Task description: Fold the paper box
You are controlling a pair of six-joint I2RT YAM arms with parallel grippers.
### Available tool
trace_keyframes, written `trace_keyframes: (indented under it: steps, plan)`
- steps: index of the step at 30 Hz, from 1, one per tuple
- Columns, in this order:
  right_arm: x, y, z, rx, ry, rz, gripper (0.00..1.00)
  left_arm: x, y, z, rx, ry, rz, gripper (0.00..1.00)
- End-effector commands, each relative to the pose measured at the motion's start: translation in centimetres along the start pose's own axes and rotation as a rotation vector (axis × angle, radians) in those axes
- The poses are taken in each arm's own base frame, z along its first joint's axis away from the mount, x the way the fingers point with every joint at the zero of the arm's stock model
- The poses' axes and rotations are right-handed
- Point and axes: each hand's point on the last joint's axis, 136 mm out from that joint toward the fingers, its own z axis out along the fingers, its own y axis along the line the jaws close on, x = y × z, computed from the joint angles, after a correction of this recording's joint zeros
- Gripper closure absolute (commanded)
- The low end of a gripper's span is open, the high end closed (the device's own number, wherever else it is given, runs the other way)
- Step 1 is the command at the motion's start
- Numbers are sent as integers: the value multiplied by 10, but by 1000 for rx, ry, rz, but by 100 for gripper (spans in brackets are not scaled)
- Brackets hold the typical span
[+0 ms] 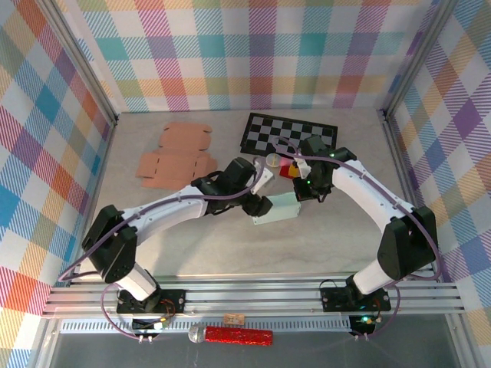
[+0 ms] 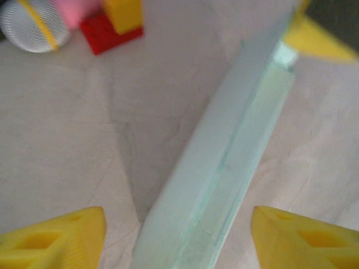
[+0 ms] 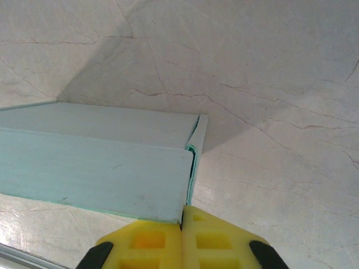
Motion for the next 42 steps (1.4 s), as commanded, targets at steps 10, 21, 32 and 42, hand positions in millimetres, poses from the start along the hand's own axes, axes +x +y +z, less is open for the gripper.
trace_keyframes:
  steps: [10,21,32,42]
  plan:
    - [2,2,-4,2,-11,51,100,-40,59,-86,-159,-284,-417,52]
    - [3,2,-5,5,-3,80,100,34,37,-83,-82,-37,-479,78]
    - [4,2,-4,2,8,86,100,30,7,-54,103,179,-225,48]
    - [3,3,-3,2,20,80,100,29,19,-36,59,289,-91,42]
